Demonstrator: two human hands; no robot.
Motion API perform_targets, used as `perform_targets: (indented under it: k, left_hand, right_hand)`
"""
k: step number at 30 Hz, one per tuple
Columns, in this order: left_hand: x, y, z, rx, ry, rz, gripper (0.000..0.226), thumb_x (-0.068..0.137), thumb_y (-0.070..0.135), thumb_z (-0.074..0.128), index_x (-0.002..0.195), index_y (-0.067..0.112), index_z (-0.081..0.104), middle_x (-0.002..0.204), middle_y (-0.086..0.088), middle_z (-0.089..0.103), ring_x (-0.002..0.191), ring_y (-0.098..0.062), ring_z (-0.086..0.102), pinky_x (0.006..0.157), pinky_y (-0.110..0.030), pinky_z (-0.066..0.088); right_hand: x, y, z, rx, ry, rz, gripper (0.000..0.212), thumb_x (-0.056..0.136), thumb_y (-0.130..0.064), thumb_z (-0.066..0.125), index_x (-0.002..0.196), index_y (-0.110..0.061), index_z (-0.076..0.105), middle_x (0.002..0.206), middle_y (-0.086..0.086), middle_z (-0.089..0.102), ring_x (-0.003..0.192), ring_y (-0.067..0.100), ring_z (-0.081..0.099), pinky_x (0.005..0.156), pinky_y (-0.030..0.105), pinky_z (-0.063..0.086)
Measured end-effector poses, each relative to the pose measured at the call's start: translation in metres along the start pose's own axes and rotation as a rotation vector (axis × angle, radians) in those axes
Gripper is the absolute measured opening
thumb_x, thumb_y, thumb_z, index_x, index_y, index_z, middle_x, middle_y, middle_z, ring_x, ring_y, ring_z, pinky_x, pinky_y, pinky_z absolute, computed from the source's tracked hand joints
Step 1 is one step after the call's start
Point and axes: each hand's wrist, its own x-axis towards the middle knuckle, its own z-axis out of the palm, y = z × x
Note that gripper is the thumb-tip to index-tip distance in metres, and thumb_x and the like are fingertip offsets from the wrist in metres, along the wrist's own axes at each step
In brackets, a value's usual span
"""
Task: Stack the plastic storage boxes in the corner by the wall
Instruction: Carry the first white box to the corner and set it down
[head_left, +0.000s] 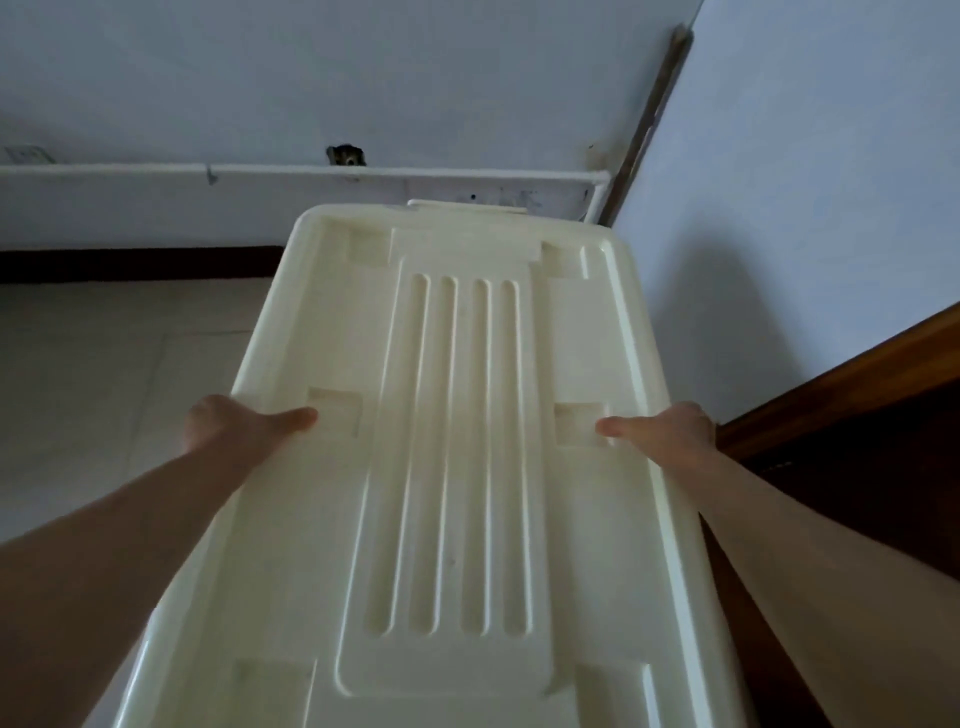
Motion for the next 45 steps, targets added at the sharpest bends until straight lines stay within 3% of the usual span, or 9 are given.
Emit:
perform_targets:
  k: [6,18,27,31,37,41,45]
  left_hand:
    - [0.071,0.086,0.010,0.126,-0.037,0.094,0.090,0.057,0.052,0.083,0.120,-0.007,0.056,0.119,-0.024,0.063,0.110,-0.038,0.062,0.086,-0.043,0.051]
    - [0.208,0.211,0.035,0.229,-0.193,0.239,0.094,0.052,0.058,0.083,0.119,-0.003,0.059,0.116,-0.020,0.066,0.104,-0.035,0.065,0.088,-0.042,0.055]
    - [0.293,0.277,0.025,0.280,-0.340,0.455,0.081,0.059,0.049,0.083,0.113,-0.006,0.059,0.110,-0.021,0.066,0.100,-0.035,0.065,0.070,-0.034,0.048]
    - [0.308,0.307,0.029,0.304,-0.396,0.527,0.082,0.060,0.047,0.083,0.115,-0.009,0.058,0.114,-0.024,0.064,0.104,-0.038,0.063,0.075,-0.037,0.048]
    - [0.304,0.339,0.056,0.394,-0.407,0.639,0.080,0.060,0.042,0.085,0.114,-0.011,0.059,0.117,-0.026,0.063,0.107,-0.037,0.063,0.076,-0.036,0.046]
    - [0.308,0.356,0.077,0.466,-0.419,0.691,0.085,0.058,0.045,0.085,0.113,-0.013,0.059,0.116,-0.027,0.063,0.108,-0.037,0.063,0.082,-0.037,0.050]
    - [0.318,0.376,0.102,0.518,-0.415,0.741,0.085,0.054,0.048,0.086,0.111,-0.011,0.062,0.114,-0.026,0.065,0.107,-0.035,0.064,0.087,-0.038,0.051]
  right_hand:
    - [0.043,-0.042,0.003,0.063,0.036,0.111,0.102,0.064,-0.039,0.085,0.137,0.008,0.032,0.140,0.023,0.044,0.129,0.033,0.044,0.096,0.031,0.041]
    - [0.111,-0.127,0.022,0.115,0.118,0.313,0.102,0.055,-0.043,0.087,0.131,0.009,0.043,0.133,0.023,0.053,0.121,0.033,0.054,0.091,0.035,0.047]
    - [0.086,-0.181,0.069,0.242,0.242,0.522,0.092,0.053,-0.040,0.086,0.123,0.008,0.051,0.123,0.021,0.060,0.114,0.032,0.058,0.076,0.028,0.045]
    - [0.077,-0.188,0.080,0.324,0.305,0.550,0.072,0.060,-0.030,0.086,0.115,0.007,0.058,0.113,0.017,0.064,0.106,0.029,0.062,0.071,0.026,0.043]
    - [0.076,-0.172,0.099,0.474,0.278,0.660,0.070,0.055,-0.029,0.085,0.112,0.001,0.059,0.094,0.008,0.061,0.081,0.024,0.060,0.051,0.022,0.042]
    - [0.083,-0.162,0.113,0.525,0.278,0.729,0.091,0.051,-0.037,0.087,0.124,0.001,0.049,0.118,0.015,0.061,0.100,0.030,0.062,0.075,0.034,0.055]
    - [0.089,-0.164,0.127,0.591,0.296,0.772,0.093,0.058,-0.036,0.087,0.130,0.002,0.042,0.128,0.019,0.054,0.111,0.034,0.057,0.086,0.039,0.052]
